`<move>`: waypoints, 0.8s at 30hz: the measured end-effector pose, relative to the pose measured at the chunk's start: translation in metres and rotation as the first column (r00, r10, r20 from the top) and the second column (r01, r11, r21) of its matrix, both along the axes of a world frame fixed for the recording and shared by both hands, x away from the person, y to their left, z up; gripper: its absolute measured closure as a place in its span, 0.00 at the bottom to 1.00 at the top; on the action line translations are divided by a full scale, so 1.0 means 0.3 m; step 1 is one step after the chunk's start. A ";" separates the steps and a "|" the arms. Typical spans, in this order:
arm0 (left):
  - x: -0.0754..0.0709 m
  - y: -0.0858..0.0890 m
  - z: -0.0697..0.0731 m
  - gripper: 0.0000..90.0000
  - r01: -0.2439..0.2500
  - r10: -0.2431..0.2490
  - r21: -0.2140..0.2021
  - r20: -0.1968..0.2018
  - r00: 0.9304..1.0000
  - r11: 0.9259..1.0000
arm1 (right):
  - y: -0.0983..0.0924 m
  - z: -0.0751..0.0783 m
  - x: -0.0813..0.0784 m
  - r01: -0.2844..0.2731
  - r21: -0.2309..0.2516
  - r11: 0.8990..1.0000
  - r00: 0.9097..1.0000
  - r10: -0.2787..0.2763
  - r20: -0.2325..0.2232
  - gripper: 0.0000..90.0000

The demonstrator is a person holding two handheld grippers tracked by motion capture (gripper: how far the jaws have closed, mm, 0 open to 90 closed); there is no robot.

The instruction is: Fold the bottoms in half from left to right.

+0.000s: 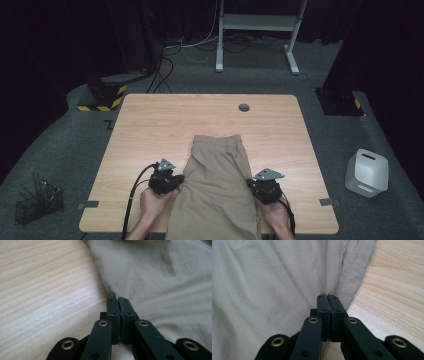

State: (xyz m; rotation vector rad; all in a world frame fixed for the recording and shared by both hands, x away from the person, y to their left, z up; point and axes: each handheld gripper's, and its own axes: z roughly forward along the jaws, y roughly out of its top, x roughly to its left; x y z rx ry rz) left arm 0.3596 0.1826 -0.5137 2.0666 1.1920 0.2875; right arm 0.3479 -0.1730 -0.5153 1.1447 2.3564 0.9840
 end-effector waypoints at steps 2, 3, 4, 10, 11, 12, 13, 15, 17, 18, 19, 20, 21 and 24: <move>0.022 -0.001 0.007 0.86 -0.018 0.018 -0.014 0.007 1.000 1.000 | 0.001 0.009 -0.002 0.009 0.007 1.000 1.000 -0.009 0.017 0.90; 0.039 -0.004 0.012 0.80 -0.035 0.035 -0.022 0.013 0.999 0.999 | 0.001 0.017 0.009 0.018 0.024 1.000 1.000 -0.018 0.025 0.84; 0.050 -0.008 0.015 0.73 -0.046 0.046 -0.026 0.022 0.999 0.999 | 0.006 0.029 0.029 0.032 0.043 0.999 0.999 -0.033 0.036 0.79; 0.137 -0.026 0.002 0.73 -0.098 0.099 -0.069 0.005 0.995 0.993 | 0.069 0.064 0.156 0.052 0.076 0.996 0.997 -0.056 0.046 0.68; 0.145 -0.027 -0.003 0.75 -0.103 0.103 -0.078 -0.003 0.995 0.992 | 0.079 0.063 0.170 0.048 0.075 0.996 0.998 -0.051 0.043 0.68; 0.149 -0.026 -0.009 0.79 -0.101 0.100 -0.075 -0.010 0.995 0.992 | 0.096 0.058 0.192 0.047 0.068 0.997 0.998 -0.050 0.032 0.71; 0.151 -0.027 -0.015 0.84 -0.098 0.097 -0.066 -0.017 0.995 0.993 | 0.107 0.051 0.209 0.047 0.061 0.997 0.999 -0.048 0.018 0.79; 0.149 -0.027 -0.015 0.94 -0.095 0.095 -0.051 -0.010 0.995 0.994 | 0.119 0.034 0.237 0.040 0.034 0.999 0.999 -0.040 -0.002 0.96; 0.142 -0.019 -0.007 0.98 -0.096 0.096 -0.020 0.000 0.995 0.995 | 0.116 0.026 0.249 0.058 0.006 0.998 0.998 -0.058 0.018 0.99; 0.140 -0.013 -0.005 0.99 -0.099 0.099 -0.019 0.001 0.995 0.995 | 0.096 0.034 0.251 0.090 0.012 0.996 0.995 -0.091 0.045 0.99; 0.139 -0.004 -0.002 0.99 -0.092 0.092 -0.035 -0.008 0.996 0.995 | 0.080 0.040 0.253 0.110 0.025 0.994 0.992 -0.111 0.053 0.99; 0.140 0.000 0.002 0.99 -0.085 0.085 -0.045 -0.016 0.996 0.995 | 0.058 0.045 0.260 0.118 0.049 0.992 0.992 -0.120 0.038 0.99; 0.138 -0.004 0.004 0.99 -0.086 0.086 -0.039 -0.009 0.996 0.996 | 0.048 0.044 0.264 0.118 0.056 0.991 0.993 -0.119 0.015 0.99; 0.143 -0.007 -0.003 0.95 -0.086 0.085 -0.041 -0.023 0.996 0.995 | 0.065 0.030 0.261 0.077 0.004 0.997 0.997 -0.076 -0.021 0.96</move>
